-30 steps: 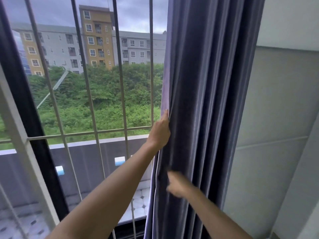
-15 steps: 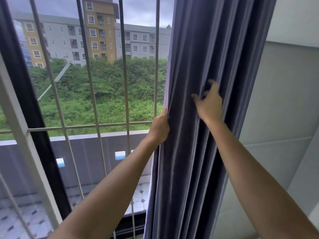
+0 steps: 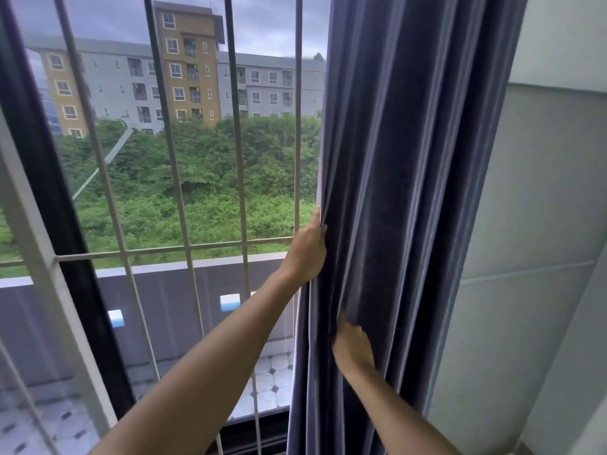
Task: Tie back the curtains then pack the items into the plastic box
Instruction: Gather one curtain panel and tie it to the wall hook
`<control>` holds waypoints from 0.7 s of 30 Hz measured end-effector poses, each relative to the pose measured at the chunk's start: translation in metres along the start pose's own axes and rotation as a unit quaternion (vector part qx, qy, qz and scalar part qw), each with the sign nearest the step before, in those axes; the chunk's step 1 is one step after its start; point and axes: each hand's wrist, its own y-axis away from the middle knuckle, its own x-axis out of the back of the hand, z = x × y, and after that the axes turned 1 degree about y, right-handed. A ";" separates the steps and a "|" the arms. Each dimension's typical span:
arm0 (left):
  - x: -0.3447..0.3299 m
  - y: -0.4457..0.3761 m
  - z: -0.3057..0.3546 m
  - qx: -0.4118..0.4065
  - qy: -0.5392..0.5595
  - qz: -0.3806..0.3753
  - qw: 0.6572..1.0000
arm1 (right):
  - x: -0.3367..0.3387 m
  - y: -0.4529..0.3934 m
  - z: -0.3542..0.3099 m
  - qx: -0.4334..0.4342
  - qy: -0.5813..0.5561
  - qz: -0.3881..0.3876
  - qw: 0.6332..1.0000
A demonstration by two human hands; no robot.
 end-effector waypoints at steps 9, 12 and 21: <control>-0.010 0.009 0.022 -0.020 0.015 -0.018 1.000 | -0.029 0.038 0.002 0.003 0.024 -0.002 1.000; -0.012 0.009 0.023 -0.018 0.028 0.000 0.999 | -0.029 0.044 0.003 0.007 0.034 -0.004 0.999; -0.019 0.010 0.024 -0.041 -0.038 0.014 0.998 | -0.021 0.052 0.000 0.028 0.039 -0.009 0.999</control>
